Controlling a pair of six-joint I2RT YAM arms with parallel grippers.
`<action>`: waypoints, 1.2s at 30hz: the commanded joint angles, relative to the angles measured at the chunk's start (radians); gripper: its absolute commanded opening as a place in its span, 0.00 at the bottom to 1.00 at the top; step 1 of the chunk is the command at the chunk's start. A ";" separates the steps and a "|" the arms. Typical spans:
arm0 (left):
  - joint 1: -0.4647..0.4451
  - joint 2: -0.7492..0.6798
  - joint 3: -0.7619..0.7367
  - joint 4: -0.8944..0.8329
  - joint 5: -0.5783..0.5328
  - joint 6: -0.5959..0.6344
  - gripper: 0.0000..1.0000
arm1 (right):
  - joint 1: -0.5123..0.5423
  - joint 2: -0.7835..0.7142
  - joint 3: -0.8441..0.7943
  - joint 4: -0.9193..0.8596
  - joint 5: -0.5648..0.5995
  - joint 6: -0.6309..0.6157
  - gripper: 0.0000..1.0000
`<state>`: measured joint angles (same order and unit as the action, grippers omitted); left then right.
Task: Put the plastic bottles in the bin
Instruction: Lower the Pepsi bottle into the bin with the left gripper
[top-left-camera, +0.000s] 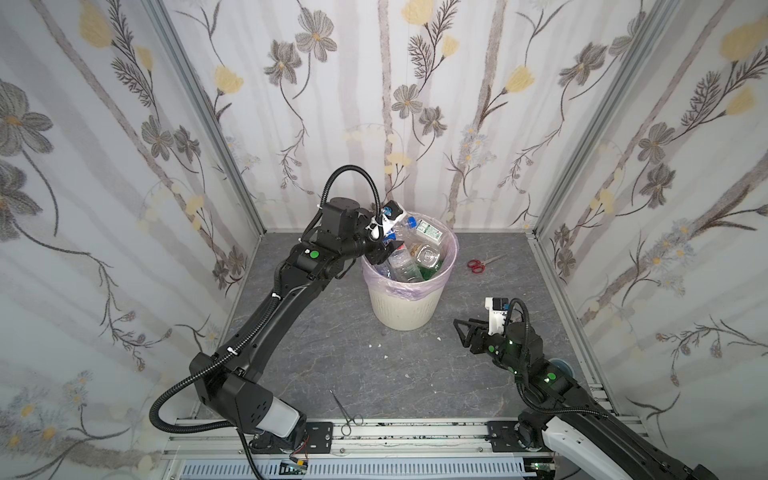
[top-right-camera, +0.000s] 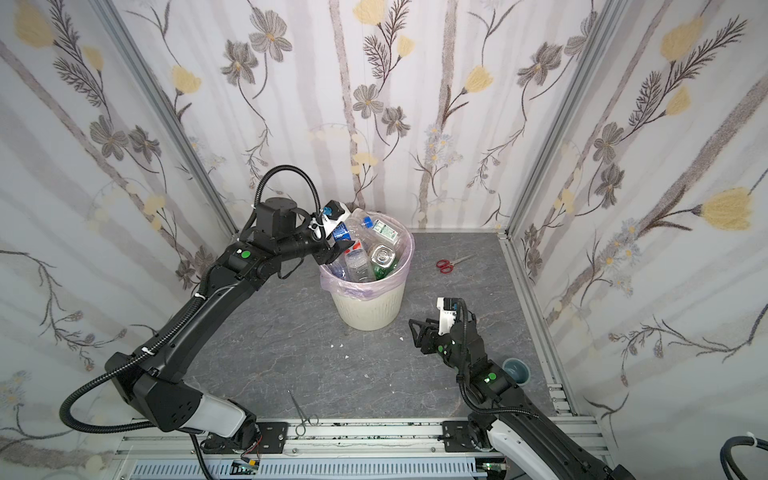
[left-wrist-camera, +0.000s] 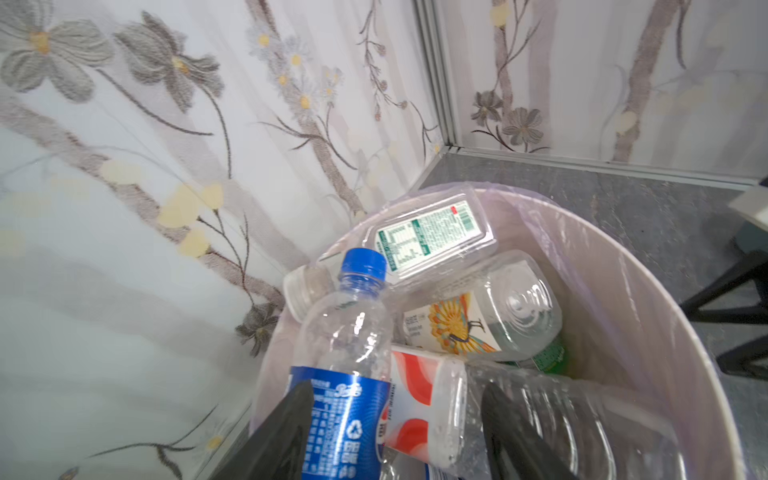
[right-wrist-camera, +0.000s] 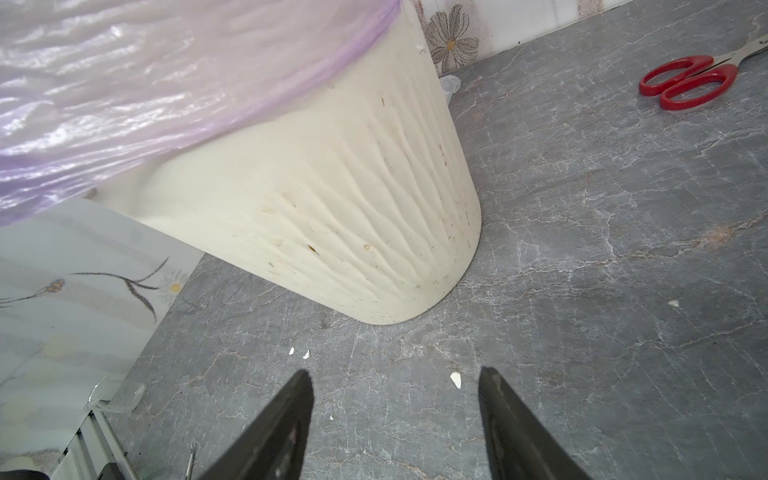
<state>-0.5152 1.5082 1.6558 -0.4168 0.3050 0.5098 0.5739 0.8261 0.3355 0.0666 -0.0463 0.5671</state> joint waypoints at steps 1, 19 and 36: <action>-0.011 0.023 0.035 0.013 -0.091 -0.067 0.66 | 0.000 0.017 0.012 0.077 -0.024 0.013 0.64; -0.028 0.215 0.114 -0.061 -0.252 0.084 0.60 | 0.000 -0.040 0.001 0.024 -0.004 0.007 0.65; -0.042 0.047 -0.090 -0.071 -0.120 0.231 0.53 | -0.001 -0.053 -0.009 0.024 -0.001 0.005 0.65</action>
<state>-0.5560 1.5780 1.5944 -0.4168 0.1425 0.6968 0.5728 0.7734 0.3283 0.0826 -0.0525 0.5674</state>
